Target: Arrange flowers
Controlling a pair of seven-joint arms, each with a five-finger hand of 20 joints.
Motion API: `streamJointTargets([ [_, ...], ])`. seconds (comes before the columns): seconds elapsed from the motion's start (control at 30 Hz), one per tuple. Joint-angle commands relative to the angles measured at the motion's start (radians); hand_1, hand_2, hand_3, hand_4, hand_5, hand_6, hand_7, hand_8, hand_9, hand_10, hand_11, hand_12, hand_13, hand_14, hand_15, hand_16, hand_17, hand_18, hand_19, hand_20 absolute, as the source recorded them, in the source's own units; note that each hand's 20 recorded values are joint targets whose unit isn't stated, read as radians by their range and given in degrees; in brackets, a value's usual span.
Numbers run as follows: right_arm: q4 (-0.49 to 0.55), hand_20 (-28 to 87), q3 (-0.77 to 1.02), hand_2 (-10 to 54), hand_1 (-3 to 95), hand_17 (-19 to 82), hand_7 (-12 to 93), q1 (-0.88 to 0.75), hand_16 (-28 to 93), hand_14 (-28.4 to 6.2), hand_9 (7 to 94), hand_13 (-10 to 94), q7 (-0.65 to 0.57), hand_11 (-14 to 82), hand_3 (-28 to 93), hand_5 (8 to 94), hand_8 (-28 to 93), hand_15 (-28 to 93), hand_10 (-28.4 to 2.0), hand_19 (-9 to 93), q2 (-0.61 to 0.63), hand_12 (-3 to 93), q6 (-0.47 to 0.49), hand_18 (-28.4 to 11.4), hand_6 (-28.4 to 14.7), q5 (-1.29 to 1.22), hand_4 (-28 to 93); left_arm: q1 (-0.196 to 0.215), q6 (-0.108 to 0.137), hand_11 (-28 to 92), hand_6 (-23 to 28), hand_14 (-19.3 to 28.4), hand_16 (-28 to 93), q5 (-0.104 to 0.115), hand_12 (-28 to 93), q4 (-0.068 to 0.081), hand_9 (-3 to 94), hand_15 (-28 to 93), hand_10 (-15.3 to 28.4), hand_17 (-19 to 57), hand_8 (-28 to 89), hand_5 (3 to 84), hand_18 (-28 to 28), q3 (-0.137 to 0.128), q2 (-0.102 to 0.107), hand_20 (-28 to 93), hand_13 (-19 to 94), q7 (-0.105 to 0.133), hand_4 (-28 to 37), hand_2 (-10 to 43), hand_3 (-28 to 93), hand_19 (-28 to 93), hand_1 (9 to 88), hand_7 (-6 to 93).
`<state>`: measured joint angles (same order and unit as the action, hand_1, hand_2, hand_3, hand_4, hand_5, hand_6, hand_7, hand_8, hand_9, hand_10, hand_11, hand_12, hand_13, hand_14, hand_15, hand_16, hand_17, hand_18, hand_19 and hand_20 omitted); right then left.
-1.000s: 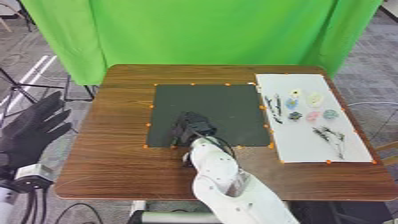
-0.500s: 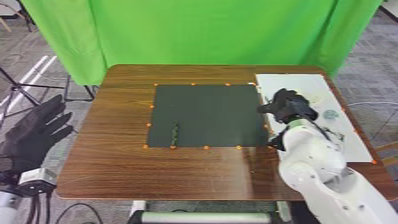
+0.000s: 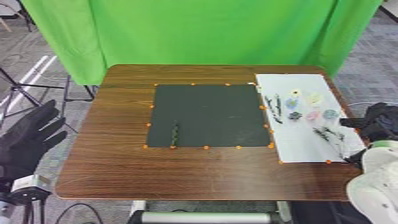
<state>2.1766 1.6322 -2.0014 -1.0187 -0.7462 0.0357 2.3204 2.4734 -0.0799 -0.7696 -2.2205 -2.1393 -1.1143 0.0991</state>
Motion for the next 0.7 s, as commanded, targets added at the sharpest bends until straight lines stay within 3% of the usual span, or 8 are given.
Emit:
streamJointTargets([
  [0.03,-0.080,55,-0.022,-9.5,21.4,13,33,0.030,25,-17.1,37.3,40,-0.039,55.6,67,40.1,-11,73,-22.2,74,-0.035,42.0,0.171,-23.7,-13.0,-0.114,-28,-0.009,-0.007,9,0.8,11.7,9,0.002,21,0.005,18.5,12,8.6,-11.1,-9,23.1,18.3,0.009,0.010,11,14,-0.013,-28.2,-8.6,69,34,22.5,18.1],
  [0.13,-0.114,56,-0.033,-9.5,20.2,11,28,0.042,23,-18.1,31.9,35,-0.042,53.7,67,37.0,-8,72,-23.7,73,-0.036,41.9,0.193,-23.8,-15.1,-0.127,-28,-0.006,-0.004,9,0.8,11.8,8,0.001,21,0.005,18.5,12,8.6,-11.1,-9,23.1,18.3,0.009,0.009,11,14,-0.009,-28.2,-8.5,69,34,22.5,18.1],
  [0.37,-0.153,56,-0.064,-9.5,19.4,11,28,0.045,22,-17.5,33.5,37,-0.031,53.4,69,38.1,-8,72,-23.3,73,-0.040,40.7,0.202,-23.7,-14.9,-0.114,-28,-0.001,-0.001,9,0.8,11.8,8,0.002,21,0.005,18.5,12,8.6,-11.2,-9,23.1,18.4,0.004,0.010,11,14,-0.014,-28.2,-8.5,69,34,22.4,18.2],
  [0.53,-0.191,56,-0.117,-9.5,20.8,12,34,0.060,22,-15.6,40.9,44,0.010,56.3,73,42.7,-10,74,-20.0,73,-0.049,40.2,0.201,-23.7,-11.5,-0.088,-28,0.003,-0.001,9,0.9,11.8,8,0.002,21,0.003,18.5,12,8.6,-11.2,-9,23.2,18.4,0.006,0.006,11,14,-0.013,-28.2,-8.5,69,34,22.4,18.0],
  [0.6,-0.213,56,-0.145,-9.5,22.6,13,37,0.070,23,-14.3,44.8,47,0.016,57.8,75,45.4,-11,74,-17.3,74,-0.053,40.1,0.172,-23.9,-9.7,-0.077,-28,0.003,-0.001,9,0.9,11.8,8,0.002,21,0.002,18.5,12,8.6,-11.2,-9,23.3,18.4,0.007,0.004,11,14,-0.015,-28.2,-8.5,69,34,22.4,18.0],
  [0.7,-0.240,56,-0.180,-9.5,27.3,17,42,0.077,27,-12.3,50.6,52,0.031,59.2,79,49.4,-14,75,-15.8,76,-0.058,40.4,0.119,-23.6,-7.2,-0.051,-28,0.007,0.003,9,1.0,11.8,8,0.003,21,0.001,18.5,12,8.6,-11.3,-9,23.4,18.4,0.007,0.004,11,14,-0.014,-28.2,-8.4,69,34,22.4,17.9],
])
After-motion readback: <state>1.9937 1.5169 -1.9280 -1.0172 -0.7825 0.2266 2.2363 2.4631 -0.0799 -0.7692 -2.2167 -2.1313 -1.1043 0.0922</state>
